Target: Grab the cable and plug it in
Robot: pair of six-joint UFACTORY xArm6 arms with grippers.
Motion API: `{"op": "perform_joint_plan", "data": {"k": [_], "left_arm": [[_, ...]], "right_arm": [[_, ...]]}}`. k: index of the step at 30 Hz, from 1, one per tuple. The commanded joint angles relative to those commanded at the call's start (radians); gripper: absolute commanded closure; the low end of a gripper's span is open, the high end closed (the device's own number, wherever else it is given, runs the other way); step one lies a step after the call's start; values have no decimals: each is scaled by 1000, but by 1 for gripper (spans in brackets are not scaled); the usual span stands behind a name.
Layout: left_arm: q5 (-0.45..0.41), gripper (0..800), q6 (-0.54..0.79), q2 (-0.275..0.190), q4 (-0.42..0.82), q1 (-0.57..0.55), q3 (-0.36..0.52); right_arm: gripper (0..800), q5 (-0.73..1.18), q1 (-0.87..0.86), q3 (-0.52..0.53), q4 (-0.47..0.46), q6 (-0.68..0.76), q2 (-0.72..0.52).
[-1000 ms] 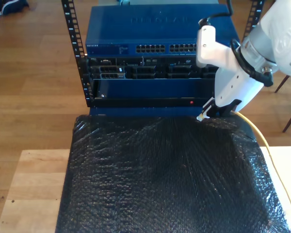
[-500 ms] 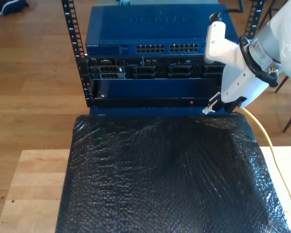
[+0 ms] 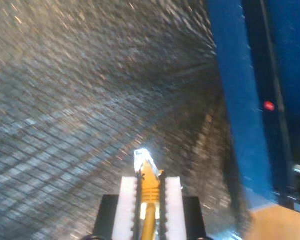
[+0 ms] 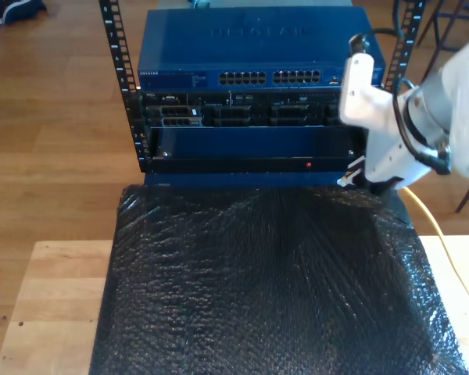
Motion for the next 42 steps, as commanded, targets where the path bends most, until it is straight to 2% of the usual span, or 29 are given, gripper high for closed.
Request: {"op": "perform_joint_plan", "data": {"k": [10,17,24,36,42], "left_arm": [[0,0,-2,0,0,0,0],[0,0,0,0,0,0,0],[0,0,0,0,0,0,0],[0,0,0,0,0,0,0],[0,0,0,0,0,0,0]], "right_arm": [[800,-28,29,3,-8,8,40],[800,-183,63,18,-11,11,91],[800,-203,63,5,-14,40,112],[800,-420,63,18,-18,48,203],[800,-436,63,28,-48,46,218]]}}
